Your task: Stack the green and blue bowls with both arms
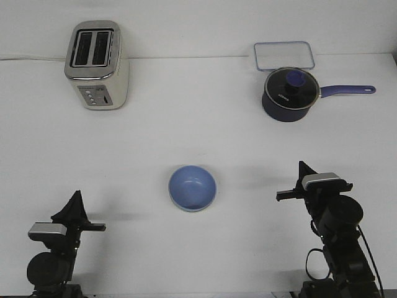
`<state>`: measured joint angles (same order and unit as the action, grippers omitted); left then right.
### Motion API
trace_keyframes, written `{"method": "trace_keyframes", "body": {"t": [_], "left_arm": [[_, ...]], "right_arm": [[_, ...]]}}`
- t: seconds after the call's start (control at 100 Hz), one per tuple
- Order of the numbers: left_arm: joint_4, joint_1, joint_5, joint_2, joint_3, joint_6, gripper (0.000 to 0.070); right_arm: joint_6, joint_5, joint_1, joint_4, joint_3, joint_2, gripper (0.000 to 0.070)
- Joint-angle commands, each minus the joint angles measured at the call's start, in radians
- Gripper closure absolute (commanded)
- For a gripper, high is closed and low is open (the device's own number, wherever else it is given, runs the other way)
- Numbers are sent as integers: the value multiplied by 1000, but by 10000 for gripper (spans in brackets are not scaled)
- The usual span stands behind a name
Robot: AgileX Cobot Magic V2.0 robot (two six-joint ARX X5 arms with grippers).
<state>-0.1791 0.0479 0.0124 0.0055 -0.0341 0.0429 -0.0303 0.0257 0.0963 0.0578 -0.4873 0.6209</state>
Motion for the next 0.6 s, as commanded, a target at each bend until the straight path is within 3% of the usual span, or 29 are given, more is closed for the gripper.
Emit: {"method": "trace_keyframes", "body": {"t": [0.0, 0.59], "left_arm": [[-50, -2, 3, -2, 21, -5, 688], [-51, -2, 3, -2, 20, -5, 688]], "right_arm": [[-6, 0, 2, -13, -6, 1, 700], [-6, 0, 2, -13, -6, 1, 700]]}}
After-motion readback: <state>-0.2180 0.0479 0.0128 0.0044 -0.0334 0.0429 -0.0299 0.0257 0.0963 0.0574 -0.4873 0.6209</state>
